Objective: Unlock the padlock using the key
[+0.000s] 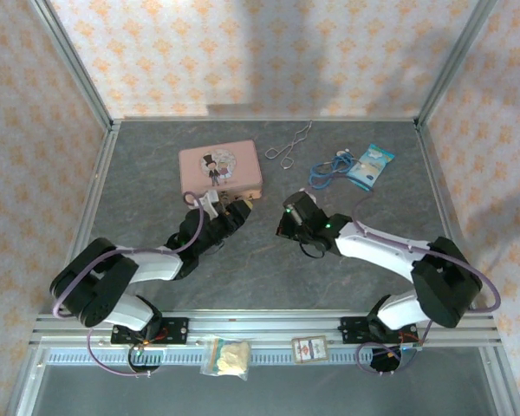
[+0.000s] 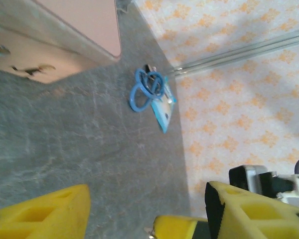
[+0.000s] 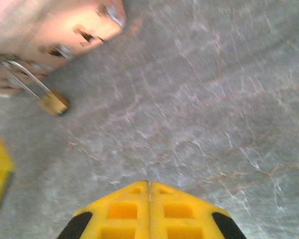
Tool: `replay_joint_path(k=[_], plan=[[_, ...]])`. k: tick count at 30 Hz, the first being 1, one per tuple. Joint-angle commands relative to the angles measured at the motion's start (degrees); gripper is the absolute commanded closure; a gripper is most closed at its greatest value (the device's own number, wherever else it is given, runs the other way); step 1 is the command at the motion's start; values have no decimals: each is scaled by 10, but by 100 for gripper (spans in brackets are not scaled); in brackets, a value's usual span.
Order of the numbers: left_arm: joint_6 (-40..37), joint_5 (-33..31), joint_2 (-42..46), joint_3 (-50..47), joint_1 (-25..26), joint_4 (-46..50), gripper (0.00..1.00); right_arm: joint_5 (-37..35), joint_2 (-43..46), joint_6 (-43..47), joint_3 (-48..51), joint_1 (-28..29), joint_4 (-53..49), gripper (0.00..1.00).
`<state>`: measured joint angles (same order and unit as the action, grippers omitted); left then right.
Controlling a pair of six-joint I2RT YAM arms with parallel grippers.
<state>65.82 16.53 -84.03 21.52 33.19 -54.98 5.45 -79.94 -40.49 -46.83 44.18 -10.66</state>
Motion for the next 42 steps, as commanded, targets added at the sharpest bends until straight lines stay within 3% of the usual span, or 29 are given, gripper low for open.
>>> replay_joint_path(k=[1,5,9,15,19,28,32,42], plan=[[63,0,-38,12,31,-123,42,-59,13,-26,-7,-5,45,100],[76,-49,-69,20,70,-164,44,-82,10,-46,-10,-7,85,100],[95,-83,-79,14,74,-168,41,-64,16,-39,-7,-14,105,100],[264,-90,-139,29,75,-215,37,-28,22,-30,2,-20,142,100],[391,-80,-195,38,74,-314,34,-2,24,-17,16,-20,188,100],[541,-69,-279,46,75,-440,31,43,20,-4,41,-19,249,100],[581,-63,-297,50,75,-479,31,62,12,-4,52,-19,277,100],[594,-71,-296,44,75,-494,36,99,-2,-2,70,-18,301,100]])
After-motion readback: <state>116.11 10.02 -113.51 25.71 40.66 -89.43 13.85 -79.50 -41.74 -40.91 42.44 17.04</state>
